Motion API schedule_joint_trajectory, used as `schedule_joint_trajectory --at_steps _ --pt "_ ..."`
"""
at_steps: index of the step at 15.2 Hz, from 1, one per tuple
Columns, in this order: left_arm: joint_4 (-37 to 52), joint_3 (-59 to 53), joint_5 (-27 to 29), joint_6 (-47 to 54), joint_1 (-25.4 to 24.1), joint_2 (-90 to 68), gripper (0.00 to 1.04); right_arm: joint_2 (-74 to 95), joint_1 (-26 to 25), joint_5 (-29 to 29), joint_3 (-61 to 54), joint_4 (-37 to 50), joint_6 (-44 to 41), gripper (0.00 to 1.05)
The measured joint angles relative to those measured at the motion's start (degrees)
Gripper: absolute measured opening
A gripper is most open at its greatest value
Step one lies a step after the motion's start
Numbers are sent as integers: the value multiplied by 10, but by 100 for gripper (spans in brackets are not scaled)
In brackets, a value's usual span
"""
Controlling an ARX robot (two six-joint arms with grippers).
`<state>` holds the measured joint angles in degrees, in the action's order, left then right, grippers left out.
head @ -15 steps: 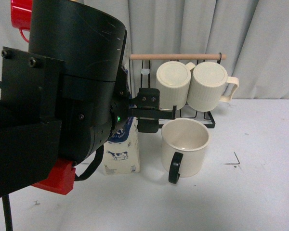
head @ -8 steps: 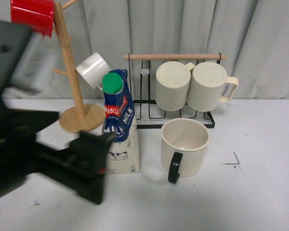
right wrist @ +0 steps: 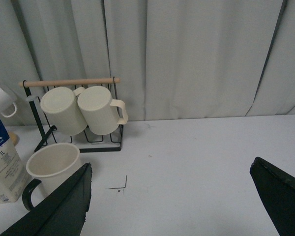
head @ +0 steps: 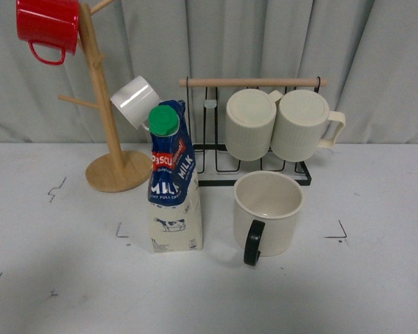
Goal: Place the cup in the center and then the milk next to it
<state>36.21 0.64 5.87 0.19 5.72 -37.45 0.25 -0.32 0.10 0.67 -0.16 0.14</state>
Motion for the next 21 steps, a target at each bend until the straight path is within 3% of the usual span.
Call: schedule_joint_trajectory --at_steps 4,8,21 --pt "-31 0 -45 0 -37 33 2 0 0 0 0 0 0 98" --pt "-52 0 -48 -1 -62 60 2 0 0 0 0 0 0 98" --pt "-158 0 -59 -1 -56 170 2 0 0 0 0 0 0 98"
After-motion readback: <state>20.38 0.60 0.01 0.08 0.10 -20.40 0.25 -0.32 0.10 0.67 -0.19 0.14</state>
